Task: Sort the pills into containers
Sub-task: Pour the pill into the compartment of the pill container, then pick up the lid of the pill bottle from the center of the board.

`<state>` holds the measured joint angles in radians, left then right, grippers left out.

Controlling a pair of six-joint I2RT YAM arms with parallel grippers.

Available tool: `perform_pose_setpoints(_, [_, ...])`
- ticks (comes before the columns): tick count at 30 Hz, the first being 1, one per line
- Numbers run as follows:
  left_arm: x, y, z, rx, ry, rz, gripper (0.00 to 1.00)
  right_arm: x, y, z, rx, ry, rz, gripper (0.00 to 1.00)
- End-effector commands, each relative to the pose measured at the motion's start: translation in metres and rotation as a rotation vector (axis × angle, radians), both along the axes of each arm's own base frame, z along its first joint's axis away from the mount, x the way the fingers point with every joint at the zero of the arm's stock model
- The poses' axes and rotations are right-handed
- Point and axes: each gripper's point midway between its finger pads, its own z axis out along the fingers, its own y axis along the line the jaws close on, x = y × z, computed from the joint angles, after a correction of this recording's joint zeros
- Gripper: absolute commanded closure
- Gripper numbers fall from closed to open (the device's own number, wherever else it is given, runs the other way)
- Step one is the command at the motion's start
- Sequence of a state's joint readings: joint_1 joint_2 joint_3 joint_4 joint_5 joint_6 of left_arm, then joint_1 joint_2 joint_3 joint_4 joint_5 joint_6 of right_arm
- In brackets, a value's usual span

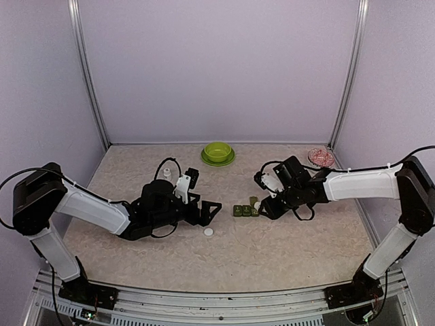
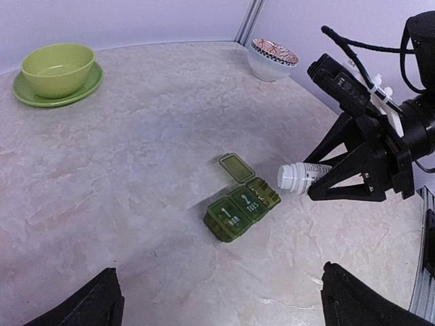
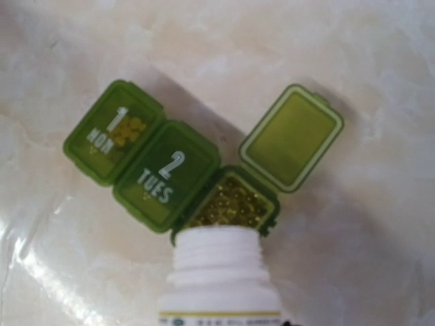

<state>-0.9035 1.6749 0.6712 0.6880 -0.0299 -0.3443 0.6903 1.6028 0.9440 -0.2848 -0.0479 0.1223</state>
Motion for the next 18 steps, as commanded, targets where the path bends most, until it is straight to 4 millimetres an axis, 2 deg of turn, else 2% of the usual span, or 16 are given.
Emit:
perform_pose_setpoints(1, [0.002, 0.001, 0.002, -0.014, -0.006, 0.001, 0.01, 0.008, 0.001, 0.016, 0.059, -0.086, -0.009, 0.66])
perform_pose_setpoints(18, [0.002, 0.001, 0.003, -0.014, -0.008, 0.003, 0.01, 0.006, -0.002, 0.042, 0.216, -0.313, -0.003, 0.66])
